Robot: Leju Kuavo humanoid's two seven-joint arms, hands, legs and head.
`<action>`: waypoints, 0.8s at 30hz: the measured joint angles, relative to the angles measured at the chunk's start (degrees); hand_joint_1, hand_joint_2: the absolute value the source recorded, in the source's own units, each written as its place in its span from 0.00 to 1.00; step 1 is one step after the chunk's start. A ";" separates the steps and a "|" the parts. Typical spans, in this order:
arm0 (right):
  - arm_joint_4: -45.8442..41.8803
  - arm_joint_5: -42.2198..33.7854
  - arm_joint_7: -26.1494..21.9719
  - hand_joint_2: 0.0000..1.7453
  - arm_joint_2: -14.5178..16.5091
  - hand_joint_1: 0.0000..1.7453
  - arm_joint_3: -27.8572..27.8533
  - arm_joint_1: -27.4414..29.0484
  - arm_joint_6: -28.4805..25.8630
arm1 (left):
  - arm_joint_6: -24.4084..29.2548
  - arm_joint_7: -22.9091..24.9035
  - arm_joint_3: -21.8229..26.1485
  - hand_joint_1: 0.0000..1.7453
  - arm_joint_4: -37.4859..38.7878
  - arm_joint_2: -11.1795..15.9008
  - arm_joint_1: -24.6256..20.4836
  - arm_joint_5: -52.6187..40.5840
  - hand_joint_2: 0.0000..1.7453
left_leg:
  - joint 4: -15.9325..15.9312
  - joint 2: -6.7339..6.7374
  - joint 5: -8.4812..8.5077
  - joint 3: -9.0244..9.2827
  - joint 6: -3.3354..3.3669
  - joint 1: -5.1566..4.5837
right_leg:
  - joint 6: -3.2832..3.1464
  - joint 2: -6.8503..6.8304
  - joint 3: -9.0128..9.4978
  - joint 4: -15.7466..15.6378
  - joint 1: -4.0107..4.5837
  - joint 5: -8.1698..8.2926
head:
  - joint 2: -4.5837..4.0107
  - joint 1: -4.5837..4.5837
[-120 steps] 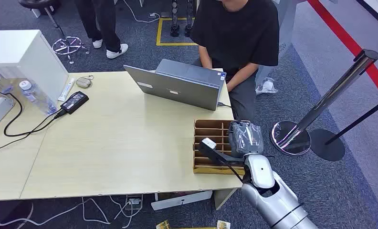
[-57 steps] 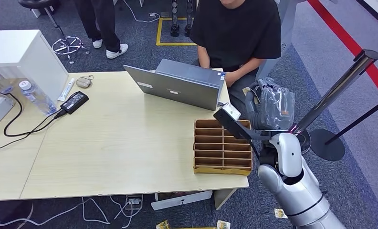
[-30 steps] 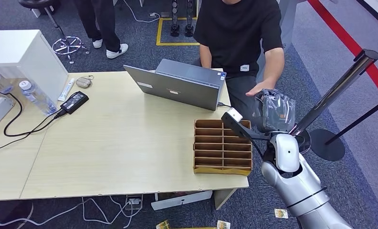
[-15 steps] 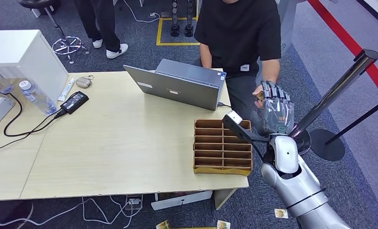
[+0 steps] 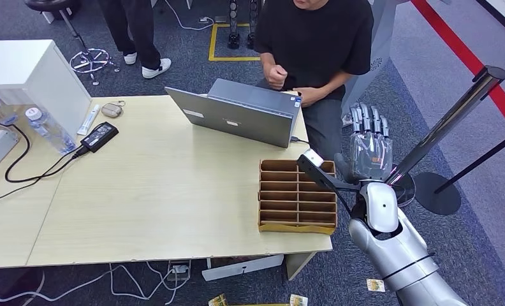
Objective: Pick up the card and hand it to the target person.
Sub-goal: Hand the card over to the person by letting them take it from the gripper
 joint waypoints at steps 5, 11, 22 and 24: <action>0.30 -0.50 -0.10 1.00 0.03 0.00 0.01 0.12 -0.36 | 0.00 0.26 0.00 0.00 0.00 0.00 0.00 0.00 0.00 | 0.00 0.00 0.00 0.00 0.00 0.00 | 0.00 0.00 0.00 0.00 0.00 0.00 | -0.01 0.01; -1.40 -11.35 -4.14 1.00 1.36 0.00 -1.23 2.61 -11.33 | 0.07 0.18 0.00 0.00 0.00 0.00 0.00 0.60 0.00 | 0.00 -0.01 0.00 -0.01 0.00 0.00 | 0.00 -0.01 0.00 0.00 0.00 0.00 | 0.00 0.01; -10.15 -43.50 -28.26 1.00 13.66 0.00 -4.88 19.15 -16.86 | 1.01 -0.54 0.25 0.00 0.00 -0.05 0.02 3.69 0.00 | -0.04 -0.05 -0.01 -0.02 -0.02 0.06 | -0.05 -0.06 0.00 0.00 0.06 -0.05 | -0.01 0.00; -10.41 -44.05 -28.68 1.00 14.89 0.00 -5.28 20.39 -16.86 | 1.03 -0.54 0.42 0.00 0.00 -0.07 0.02 3.75 0.00 | -0.04 -0.04 -0.01 -0.02 -0.01 0.05 | -0.04 -0.04 0.01 0.01 0.05 -0.03 | -0.01 0.01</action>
